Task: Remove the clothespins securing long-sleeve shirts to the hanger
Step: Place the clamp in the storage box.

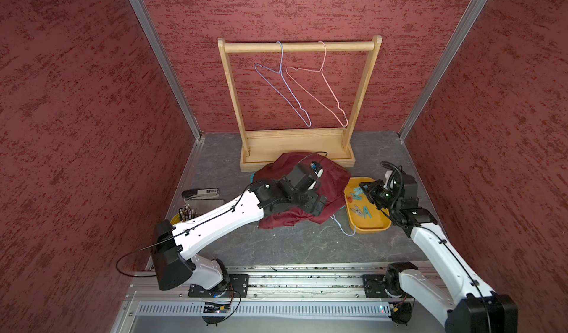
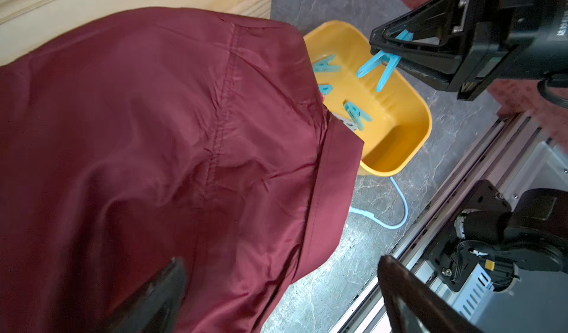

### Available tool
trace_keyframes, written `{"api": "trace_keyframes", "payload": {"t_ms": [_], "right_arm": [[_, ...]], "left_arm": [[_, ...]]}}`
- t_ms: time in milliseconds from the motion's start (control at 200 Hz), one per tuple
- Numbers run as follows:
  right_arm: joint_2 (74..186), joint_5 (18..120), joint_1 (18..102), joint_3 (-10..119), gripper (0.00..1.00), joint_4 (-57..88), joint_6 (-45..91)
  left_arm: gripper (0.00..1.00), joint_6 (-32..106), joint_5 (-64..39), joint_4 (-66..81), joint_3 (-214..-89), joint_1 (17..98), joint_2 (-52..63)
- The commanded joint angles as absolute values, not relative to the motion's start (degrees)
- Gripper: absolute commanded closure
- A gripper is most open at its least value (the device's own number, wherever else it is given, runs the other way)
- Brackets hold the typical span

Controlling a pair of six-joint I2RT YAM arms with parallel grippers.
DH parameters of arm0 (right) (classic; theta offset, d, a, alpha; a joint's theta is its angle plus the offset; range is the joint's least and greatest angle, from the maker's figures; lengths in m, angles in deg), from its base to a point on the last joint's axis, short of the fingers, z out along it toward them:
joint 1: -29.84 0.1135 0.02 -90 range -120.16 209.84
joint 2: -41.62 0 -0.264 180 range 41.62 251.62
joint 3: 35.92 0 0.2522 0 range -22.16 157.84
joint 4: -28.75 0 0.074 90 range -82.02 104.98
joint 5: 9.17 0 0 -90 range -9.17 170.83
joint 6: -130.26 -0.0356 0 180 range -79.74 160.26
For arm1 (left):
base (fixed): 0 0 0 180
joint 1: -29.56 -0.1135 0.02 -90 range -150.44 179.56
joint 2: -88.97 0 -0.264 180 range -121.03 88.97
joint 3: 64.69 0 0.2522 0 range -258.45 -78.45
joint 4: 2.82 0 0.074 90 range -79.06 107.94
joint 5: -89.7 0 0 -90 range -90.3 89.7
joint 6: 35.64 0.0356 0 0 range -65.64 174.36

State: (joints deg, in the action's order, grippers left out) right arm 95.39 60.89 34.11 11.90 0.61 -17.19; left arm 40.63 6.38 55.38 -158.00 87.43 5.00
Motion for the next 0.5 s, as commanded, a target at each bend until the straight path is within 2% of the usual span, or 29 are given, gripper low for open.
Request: {"api": "trace_keyframes", "payload": {"t_ms": [0, 250, 496], "right_arm": [[94.83, 66.06, 33.60, 10.13, 0.92, -0.99, -16.58], [99.54, 74.31, 33.41, 8.74, 0.91, 0.88, -15.07], [104.56, 74.68, 33.57, 6.05, 0.88, 6.24, -15.25]], "left_arm": [[0.00, 40.65, 12.49, 59.76, -160.36, 90.93, 3.11], [0.00, 48.14, 14.72, 61.89, -155.16, 94.73, 4.20], [0.00, 50.96, 14.64, 60.21, -149.99, 93.13, 9.24]]}}
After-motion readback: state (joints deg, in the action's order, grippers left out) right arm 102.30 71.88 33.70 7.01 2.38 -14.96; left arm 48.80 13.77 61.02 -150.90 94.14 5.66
